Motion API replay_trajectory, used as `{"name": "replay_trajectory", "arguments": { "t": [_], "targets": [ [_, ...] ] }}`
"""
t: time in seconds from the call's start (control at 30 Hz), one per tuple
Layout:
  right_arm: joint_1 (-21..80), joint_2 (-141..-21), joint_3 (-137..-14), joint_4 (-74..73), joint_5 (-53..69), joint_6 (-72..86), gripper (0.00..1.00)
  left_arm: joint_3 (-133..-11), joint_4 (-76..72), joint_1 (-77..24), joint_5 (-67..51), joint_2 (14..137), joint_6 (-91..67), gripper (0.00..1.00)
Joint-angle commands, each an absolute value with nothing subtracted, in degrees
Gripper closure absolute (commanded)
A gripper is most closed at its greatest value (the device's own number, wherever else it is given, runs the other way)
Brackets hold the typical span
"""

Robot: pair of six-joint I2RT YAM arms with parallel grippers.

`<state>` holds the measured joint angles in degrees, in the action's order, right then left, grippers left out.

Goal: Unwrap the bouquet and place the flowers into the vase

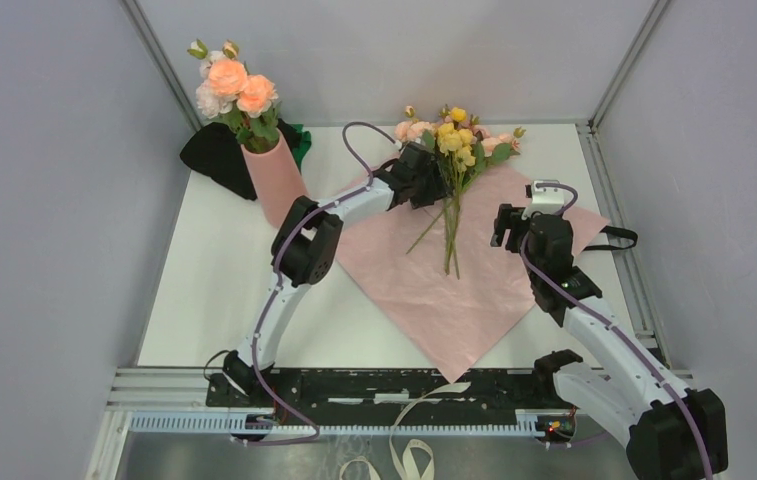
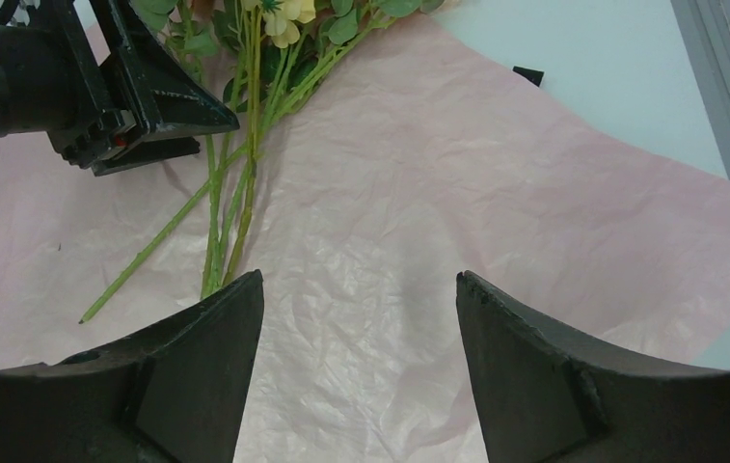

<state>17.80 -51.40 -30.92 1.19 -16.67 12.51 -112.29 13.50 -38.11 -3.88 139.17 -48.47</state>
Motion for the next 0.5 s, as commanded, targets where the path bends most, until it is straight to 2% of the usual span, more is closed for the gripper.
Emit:
{"name": "replay_trajectory", "arguments": {
  "t": [0.0, 0.13, 0.2, 0.27, 0.47],
  "targets": [
    [17.34, -50.70, -30.50, 1.32, -16.41, 11.58, 0.22, -115.94, 10.71, -38.24, -3.39, 140.45, -50.29, 0.42],
    [17.38, -51.26, -30.41, 1.57, -15.92, 11.61, 0.22, -116.87, 11.44, -38.18, -3.25, 140.71, -50.08, 0.63],
    [17.40, -51.50, -30.28, 1.83, -15.46, 11.84, 0.21, -117.13, 11.87, -38.19, -2.90, 140.71, -49.31, 0.84],
    [17.35, -51.74, -30.15, 2.02, -15.21, 11.98, 0.22, -117.26, 12.39, -38.16, -2.58, 140.48, -48.61, 0.97],
    [17.31, -52.20, -29.80, 2.46, -14.42, 12.22, 0.22, -114.38, 10.73, -38.19, -1.89, 136.50, -46.27, 0.98]
  ]
}}
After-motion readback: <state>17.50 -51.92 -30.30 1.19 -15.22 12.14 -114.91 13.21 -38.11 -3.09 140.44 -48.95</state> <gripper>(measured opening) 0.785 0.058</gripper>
